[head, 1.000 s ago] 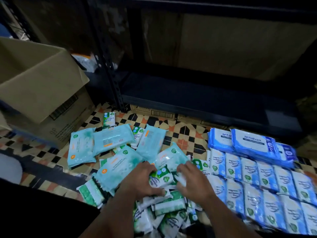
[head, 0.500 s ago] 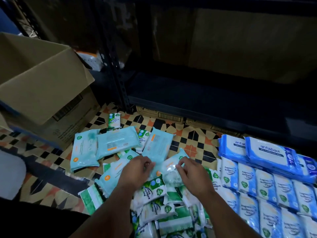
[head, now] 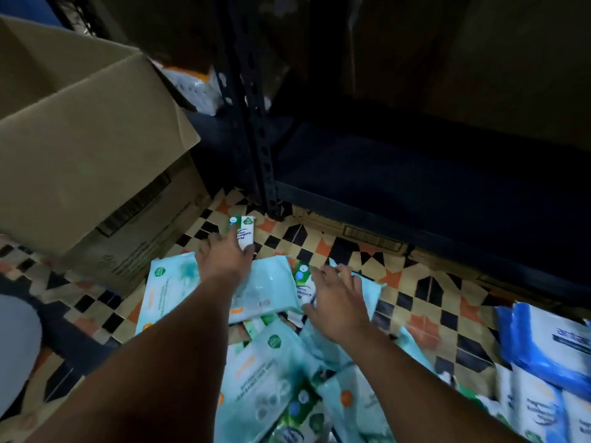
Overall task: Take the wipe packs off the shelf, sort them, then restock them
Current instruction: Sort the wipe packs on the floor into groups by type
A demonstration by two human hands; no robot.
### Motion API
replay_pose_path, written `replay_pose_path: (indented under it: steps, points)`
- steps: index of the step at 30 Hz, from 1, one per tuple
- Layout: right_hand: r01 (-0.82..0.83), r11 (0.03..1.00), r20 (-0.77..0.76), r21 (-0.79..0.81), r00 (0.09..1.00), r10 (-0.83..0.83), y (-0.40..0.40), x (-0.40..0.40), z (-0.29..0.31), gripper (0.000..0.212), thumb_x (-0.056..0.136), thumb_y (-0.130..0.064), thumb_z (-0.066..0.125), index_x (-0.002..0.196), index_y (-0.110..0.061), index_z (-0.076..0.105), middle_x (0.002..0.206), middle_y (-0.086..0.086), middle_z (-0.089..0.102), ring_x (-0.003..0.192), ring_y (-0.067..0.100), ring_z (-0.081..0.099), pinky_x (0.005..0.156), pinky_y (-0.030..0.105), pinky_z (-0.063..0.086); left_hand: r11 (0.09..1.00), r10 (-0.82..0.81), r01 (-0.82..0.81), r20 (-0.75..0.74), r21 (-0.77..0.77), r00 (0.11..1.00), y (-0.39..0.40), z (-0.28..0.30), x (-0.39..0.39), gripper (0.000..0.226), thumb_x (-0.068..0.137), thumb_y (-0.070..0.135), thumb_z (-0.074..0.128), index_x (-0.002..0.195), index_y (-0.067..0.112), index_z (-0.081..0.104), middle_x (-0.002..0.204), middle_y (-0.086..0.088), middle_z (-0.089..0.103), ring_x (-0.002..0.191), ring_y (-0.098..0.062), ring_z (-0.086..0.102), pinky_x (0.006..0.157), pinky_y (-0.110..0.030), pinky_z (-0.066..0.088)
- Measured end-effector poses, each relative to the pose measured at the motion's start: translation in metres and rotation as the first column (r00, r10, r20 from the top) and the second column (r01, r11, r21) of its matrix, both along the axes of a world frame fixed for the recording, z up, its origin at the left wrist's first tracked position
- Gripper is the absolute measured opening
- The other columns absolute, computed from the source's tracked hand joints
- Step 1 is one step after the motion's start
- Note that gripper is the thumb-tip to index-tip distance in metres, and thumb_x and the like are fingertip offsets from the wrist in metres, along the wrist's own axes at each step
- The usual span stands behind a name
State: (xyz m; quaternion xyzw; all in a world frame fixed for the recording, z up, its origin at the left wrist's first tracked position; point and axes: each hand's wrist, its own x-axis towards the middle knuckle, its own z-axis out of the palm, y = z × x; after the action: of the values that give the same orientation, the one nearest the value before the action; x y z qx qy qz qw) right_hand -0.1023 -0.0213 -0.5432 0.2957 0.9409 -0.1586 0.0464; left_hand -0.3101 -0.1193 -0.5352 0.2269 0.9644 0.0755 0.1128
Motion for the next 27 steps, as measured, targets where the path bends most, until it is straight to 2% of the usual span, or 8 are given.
replay_pose_path:
  steps: [3,6,10,13,16,23,25,27]
  points:
    - [-0.009,0.997,0.102,-0.073,0.995,0.017,0.016,-0.025,-0.016,0.097,0.084,-0.052,0.063,0.159,-0.02,0.011,0.161,0.003,0.023,0.15,0.032,0.004,0.12,0.051,0.006,0.998,0.051,-0.044,0.14,-0.053,0.989,0.016,-0.013,-0.024,0.078,0.093,0.064,0.052,0.157,0.043,0.013,0.137,-0.02,0.044,0.124,-0.041,0.048,0.104,-0.048,0.039]
    - [-0.016,0.994,0.115,-0.106,0.993,0.028,0.029,-0.037,-0.022,0.105,0.079,-0.054,0.068,0.159,-0.019,0.011,0.158,0.005,0.029,0.147,0.032,0.011,0.119,0.054,0.004,0.99,0.078,-0.049,0.225,-0.131,0.971,0.027,-0.02,-0.03,0.091,0.087,0.063,0.064,0.155,0.054,0.004,0.144,-0.019,0.037,0.127,-0.043,0.045,0.105,-0.05,0.042]
    - [-0.004,0.991,0.097,-0.136,0.995,0.018,0.034,-0.045,-0.02,0.097,0.073,-0.037,0.076,0.154,-0.021,0.025,0.146,0.005,0.039,0.138,0.027,0.031,0.118,0.055,0.003,0.994,0.106,-0.091,0.288,-0.067,0.952,0.034,-0.022,-0.026,0.091,0.087,0.035,0.075,0.152,0.056,0.016,0.147,-0.021,0.029,0.127,-0.045,0.047,0.105,-0.049,0.045]
    - [0.009,0.988,0.066,-0.155,0.998,0.002,0.031,-0.047,-0.019,0.091,0.072,-0.034,0.079,0.15,-0.024,0.034,0.141,0.002,0.039,0.133,0.021,0.043,0.116,0.056,-0.002,0.99,0.135,-0.142,0.32,-0.002,0.938,0.032,-0.02,-0.024,0.089,0.087,0.018,0.073,0.151,0.054,0.023,0.131,-0.019,0.037,0.105,-0.037,0.053,0.091,-0.043,0.049]
    - [0.017,0.987,0.003,-0.162,1.0,-0.016,0.027,-0.046,-0.019,0.088,0.07,-0.032,0.082,0.146,-0.029,0.038,0.133,-0.002,0.039,0.126,0.019,0.048,0.114,0.052,0.005,0.992,0.112,-0.127,0.334,0.025,0.936,0.031,-0.018,-0.024,0.089,0.088,0.008,0.065,0.152,0.052,0.021,0.127,-0.02,0.041,0.089,-0.03,0.05,0.081,-0.037,0.051]
    - [0.108,0.946,-0.073,-0.305,0.988,-0.137,0.023,-0.042,-0.012,0.078,0.083,-0.025,0.08,0.149,-0.034,0.038,0.131,-0.007,0.033,0.116,0.029,0.033,0.092,0.033,0.027,0.993,0.004,-0.043,0.322,0.114,0.947,0.021,-0.021,-0.018,0.084,0.087,-0.003,0.058,0.151,0.045,0.032,0.128,-0.016,0.045,0.089,-0.026,0.051,0.053,-0.02,0.036]
    - [0.13,0.924,-0.098,-0.36,0.98,-0.176,0.024,-0.041,-0.014,0.079,0.085,-0.02,0.079,0.15,-0.036,0.038,0.127,-0.01,0.033,0.116,0.03,0.039,0.098,0.035,0.035,0.988,-0.015,-0.036,0.32,0.152,0.947,0.017,-0.022,-0.015,0.076,0.088,-0.002,0.056,0.15,0.039,0.038,0.126,-0.013,0.05,0.087,-0.021,0.05,0.057,-0.018,0.036]
    - [0.123,0.913,-0.132,-0.388,0.973,-0.187,0.025,-0.038,-0.015,0.08,0.083,-0.016,0.08,0.149,-0.034,0.041,0.121,-0.01,0.033,0.115,0.029,0.048,0.105,0.043,0.04,0.979,-0.024,-0.039,0.309,0.198,0.951,0.012,-0.018,-0.012,0.067,0.087,0.001,0.057,0.145,0.036,0.048,0.128,-0.012,0.054,0.091,-0.022,0.055,0.071,-0.021,0.045]
